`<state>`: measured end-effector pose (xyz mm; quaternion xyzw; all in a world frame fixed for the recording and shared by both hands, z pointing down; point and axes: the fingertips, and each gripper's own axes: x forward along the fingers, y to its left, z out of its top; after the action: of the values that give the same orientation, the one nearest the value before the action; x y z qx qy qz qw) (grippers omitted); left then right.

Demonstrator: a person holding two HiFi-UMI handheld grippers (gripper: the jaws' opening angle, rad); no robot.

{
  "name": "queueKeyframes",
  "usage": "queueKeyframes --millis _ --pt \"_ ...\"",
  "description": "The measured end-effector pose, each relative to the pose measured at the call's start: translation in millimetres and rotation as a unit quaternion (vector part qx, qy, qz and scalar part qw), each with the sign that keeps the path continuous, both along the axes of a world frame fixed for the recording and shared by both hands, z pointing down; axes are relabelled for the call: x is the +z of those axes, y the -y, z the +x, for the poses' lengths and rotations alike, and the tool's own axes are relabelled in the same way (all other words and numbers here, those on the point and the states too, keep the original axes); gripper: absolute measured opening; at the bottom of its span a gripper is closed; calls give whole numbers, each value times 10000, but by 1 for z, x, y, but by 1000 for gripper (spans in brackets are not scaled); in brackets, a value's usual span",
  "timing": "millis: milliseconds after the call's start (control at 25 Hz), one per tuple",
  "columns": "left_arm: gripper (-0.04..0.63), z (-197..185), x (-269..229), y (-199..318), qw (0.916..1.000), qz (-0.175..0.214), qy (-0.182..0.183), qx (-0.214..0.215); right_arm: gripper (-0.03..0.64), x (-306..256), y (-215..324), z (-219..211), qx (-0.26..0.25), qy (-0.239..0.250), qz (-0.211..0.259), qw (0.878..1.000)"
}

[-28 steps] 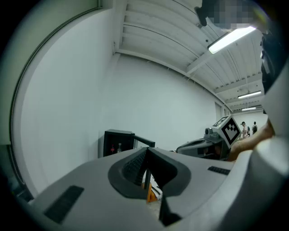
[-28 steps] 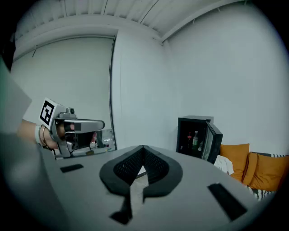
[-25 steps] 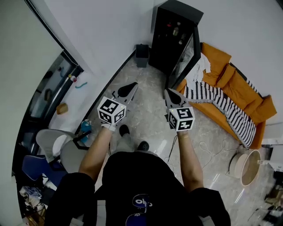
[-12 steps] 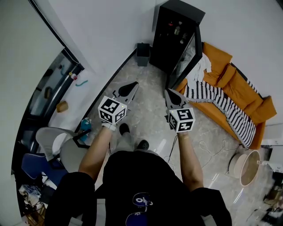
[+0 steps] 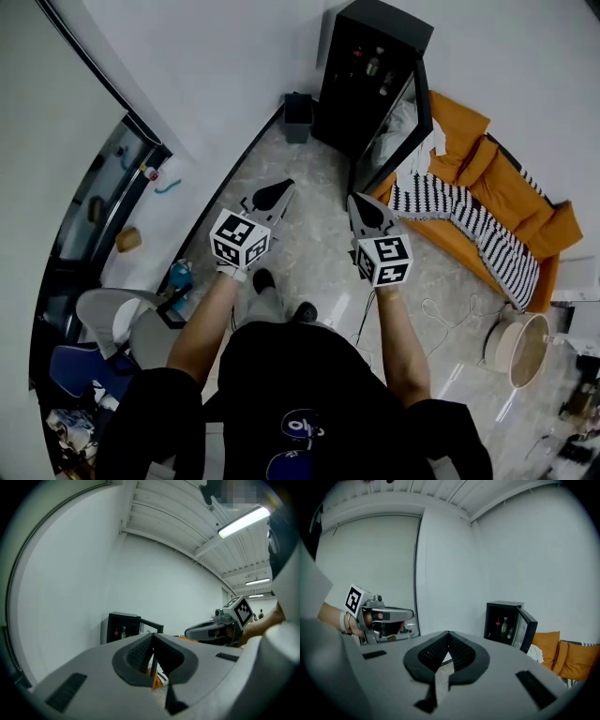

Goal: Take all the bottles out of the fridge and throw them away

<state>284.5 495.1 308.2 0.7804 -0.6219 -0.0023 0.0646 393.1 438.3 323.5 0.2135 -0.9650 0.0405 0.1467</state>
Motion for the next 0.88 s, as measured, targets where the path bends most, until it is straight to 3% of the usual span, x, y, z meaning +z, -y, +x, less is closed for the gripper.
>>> queueKeyframes --millis 880 --pt "3 -135 16 42 9976 -12 -294 626 6 1 44 -135 458 -226 186 9985"
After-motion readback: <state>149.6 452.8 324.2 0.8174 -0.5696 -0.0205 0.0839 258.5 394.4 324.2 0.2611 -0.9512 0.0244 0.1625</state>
